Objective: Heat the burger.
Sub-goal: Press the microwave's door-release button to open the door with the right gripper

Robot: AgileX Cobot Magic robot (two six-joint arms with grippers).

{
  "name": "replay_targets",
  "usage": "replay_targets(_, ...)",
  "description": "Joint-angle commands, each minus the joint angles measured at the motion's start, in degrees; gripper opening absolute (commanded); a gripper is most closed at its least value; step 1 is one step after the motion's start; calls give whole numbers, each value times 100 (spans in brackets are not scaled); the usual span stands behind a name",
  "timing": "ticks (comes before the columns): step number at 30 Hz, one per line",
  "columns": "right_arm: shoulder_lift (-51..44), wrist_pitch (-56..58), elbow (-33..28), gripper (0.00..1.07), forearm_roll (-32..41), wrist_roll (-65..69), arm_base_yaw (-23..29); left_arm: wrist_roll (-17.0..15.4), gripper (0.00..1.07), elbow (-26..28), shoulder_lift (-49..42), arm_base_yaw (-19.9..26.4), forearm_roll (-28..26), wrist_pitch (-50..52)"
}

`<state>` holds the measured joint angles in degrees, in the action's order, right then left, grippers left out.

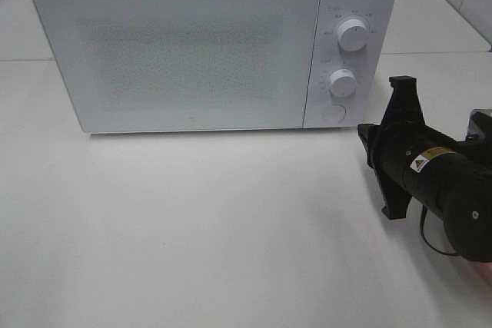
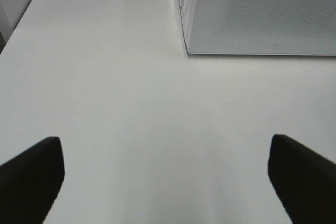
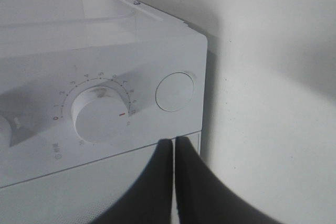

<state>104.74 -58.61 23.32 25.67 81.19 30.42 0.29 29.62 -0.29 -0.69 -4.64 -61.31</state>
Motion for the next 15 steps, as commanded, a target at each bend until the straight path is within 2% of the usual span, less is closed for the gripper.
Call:
replay_targets(1,178,-57,195,0,-223,103,-172,11,98,0,-86,-34,-34,0)
replay_targets(15,842,92,894,0,-859,286,-625,11,98,0,-86,-34,-34,0)
